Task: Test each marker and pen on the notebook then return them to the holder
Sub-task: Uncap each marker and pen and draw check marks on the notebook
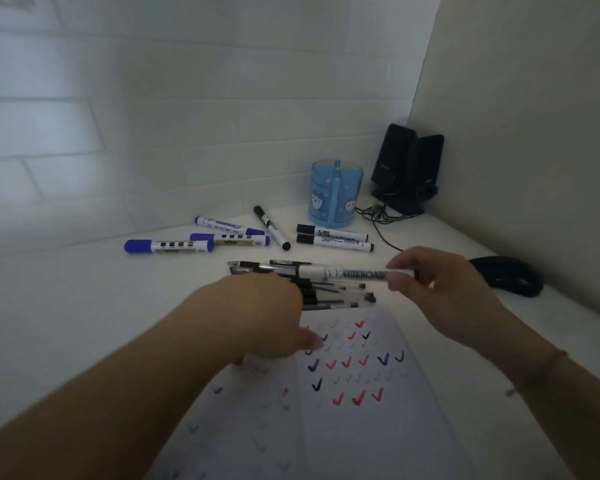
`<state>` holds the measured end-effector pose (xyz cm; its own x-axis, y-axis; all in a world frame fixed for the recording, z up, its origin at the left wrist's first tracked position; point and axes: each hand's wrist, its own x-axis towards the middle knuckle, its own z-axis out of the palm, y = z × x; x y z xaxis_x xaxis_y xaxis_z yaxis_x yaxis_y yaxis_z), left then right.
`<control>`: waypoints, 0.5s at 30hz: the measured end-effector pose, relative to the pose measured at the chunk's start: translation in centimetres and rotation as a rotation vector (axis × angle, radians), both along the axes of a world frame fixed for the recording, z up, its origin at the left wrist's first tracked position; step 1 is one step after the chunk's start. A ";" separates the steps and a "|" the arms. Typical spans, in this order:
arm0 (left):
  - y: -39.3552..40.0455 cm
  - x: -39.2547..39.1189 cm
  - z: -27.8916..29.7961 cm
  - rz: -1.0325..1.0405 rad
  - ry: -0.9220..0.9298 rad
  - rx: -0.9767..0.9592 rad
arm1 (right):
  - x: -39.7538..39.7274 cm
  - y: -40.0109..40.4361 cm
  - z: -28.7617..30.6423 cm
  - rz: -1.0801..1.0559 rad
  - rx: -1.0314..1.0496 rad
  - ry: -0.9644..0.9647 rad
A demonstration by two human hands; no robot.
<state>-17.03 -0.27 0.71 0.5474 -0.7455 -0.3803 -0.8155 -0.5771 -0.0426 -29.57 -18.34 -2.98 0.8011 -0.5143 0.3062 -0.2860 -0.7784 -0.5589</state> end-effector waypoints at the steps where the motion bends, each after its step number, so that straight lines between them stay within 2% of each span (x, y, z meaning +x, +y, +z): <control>1: -0.2 -0.2 -0.7 0.051 -0.085 -0.085 | -0.9 0.6 0.2 0.007 0.036 0.003; 3: -0.3 -0.7 -1.8 0.122 -0.236 -0.250 | -2.4 1.7 0.3 0.018 0.133 0.014; 6: -0.2 -1.5 -3.0 -0.071 -0.344 -0.508 | -3.4 2.8 -0.2 0.026 0.371 -0.133; 8: 0.0 -2.0 -3.3 -0.221 -0.255 -0.666 | -3.5 3.4 -0.6 0.015 0.605 -0.298; 10: 0.2 -2.1 -3.8 -0.250 -0.086 -0.751 | -3.3 3.7 -0.9 0.028 0.785 -0.394; 13: 0.5 -2.5 -4.8 -0.287 0.047 -0.848 | -2.8 4.4 -1.4 0.053 0.920 -0.413; 15: 0.7 -2.7 -5.4 -0.308 0.071 -0.875 | -2.5 4.9 -1.8 0.101 0.930 -0.373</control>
